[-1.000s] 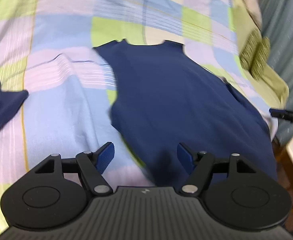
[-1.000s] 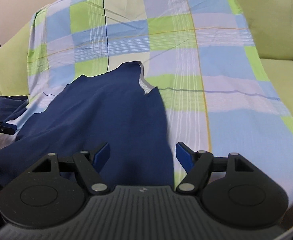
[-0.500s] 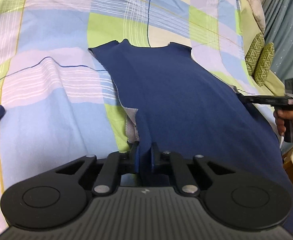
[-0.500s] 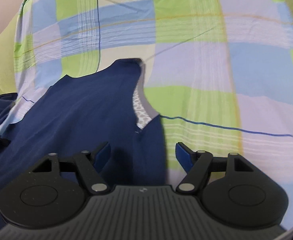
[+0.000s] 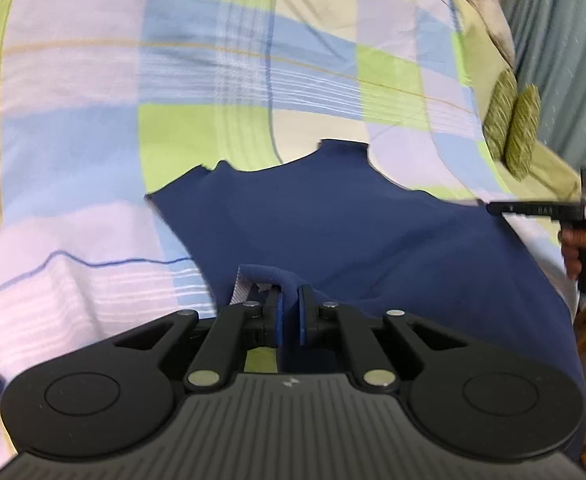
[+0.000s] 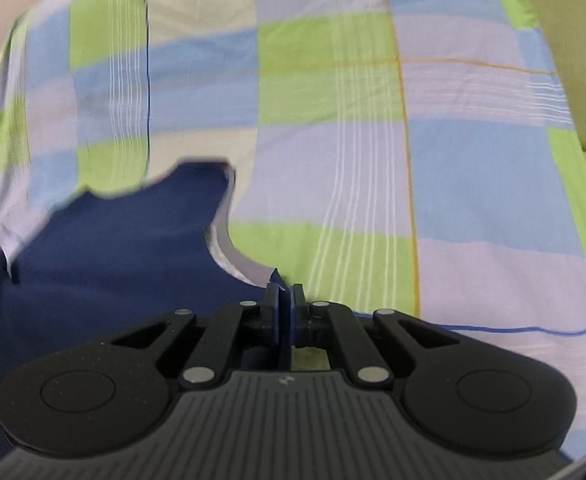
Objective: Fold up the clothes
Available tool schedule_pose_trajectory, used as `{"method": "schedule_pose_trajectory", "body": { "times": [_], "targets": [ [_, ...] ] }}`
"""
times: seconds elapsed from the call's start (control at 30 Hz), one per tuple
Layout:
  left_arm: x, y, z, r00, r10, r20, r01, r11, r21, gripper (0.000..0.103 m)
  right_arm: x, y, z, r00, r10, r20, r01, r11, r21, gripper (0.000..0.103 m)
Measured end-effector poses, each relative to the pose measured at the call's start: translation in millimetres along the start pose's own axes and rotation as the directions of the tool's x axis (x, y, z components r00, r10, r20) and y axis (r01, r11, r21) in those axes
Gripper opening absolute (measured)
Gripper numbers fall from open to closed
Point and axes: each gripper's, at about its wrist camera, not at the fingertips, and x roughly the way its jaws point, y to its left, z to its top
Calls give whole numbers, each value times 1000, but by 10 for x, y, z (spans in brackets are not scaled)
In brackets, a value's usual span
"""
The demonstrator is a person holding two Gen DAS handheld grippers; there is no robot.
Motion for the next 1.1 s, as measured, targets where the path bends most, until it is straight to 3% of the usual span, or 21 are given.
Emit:
{"method": "schedule_pose_trajectory", "body": {
  "times": [0.03, 0.07, 0.13, 0.17, 0.23, 0.3, 0.5, 0.6, 0.73, 0.87, 0.9, 0.93, 0.97, 1.1],
  "targets": [
    [-32, 1, 17, 1000, -9, -28, 10, 1000, 16, 6, 22, 4, 11, 999, 9, -47, -9, 1000, -13, 3],
    [-79, 35, 41, 1000, -2, -25, 3, 1000, 15, 15, 41, 9, 23, 996, 15, -92, -18, 1000, -26, 5],
    [-220, 160, 105, 999, 39, 11, -38, 999, -9, 19, -9, 2, 75, 997, -48, -60, 45, 997, -57, 16],
    [-263, 239, 143, 998, 58, 34, -57, 998, -35, 37, -45, -17, 105, 998, -56, -38, 54, 997, -52, 19],
    [-308, 412, 240, 993, 100, 69, -95, 992, -80, 56, -74, -68, 227, 999, -35, 24, 35, 999, -12, 31],
    [-171, 622, 410, 987, 143, 70, -138, 987, -82, 57, 65, -19, 396, 998, 32, 45, -31, 999, -15, 37],
    [488, 897, 697, 995, 102, 19, -103, 994, 42, 57, 963, 405, 827, 989, 149, -12, -148, 973, -177, 37],
    [735, 996, 727, 997, 81, -4, -80, 991, 106, 57, 1373, 595, 1026, 989, 143, -48, -150, 947, -285, 39],
    [1063, 1128, 766, 998, 54, -37, -46, 981, 189, 57, 1813, 754, 1085, 995, 75, -70, -97, 906, -412, 40],
    [1170, 1133, 763, 998, 37, -48, -24, 971, 238, 53, 1996, 765, 999, 995, 66, -73, -92, 883, -459, 39],
    [1147, 1089, 774, 998, 39, -46, -26, 967, 253, 47, 2010, 758, 967, 995, 69, -70, -94, 881, -463, 26],
    [1124, 1046, 784, 998, 42, -44, -28, 963, 268, 19, 2002, 756, 959, 995, 67, -76, -95, 886, -454, 11],
    [1101, 1003, 794, 998, 44, -43, -30, 958, 284, 6, 1992, 755, 951, 995, 65, -82, -95, 889, -447, 2],
    [1010, 829, 835, 998, 54, -36, -38, 938, 343, 5, 1669, 841, 942, 999, 18, -29, -30, 868, -495, 1]
  ]
}}
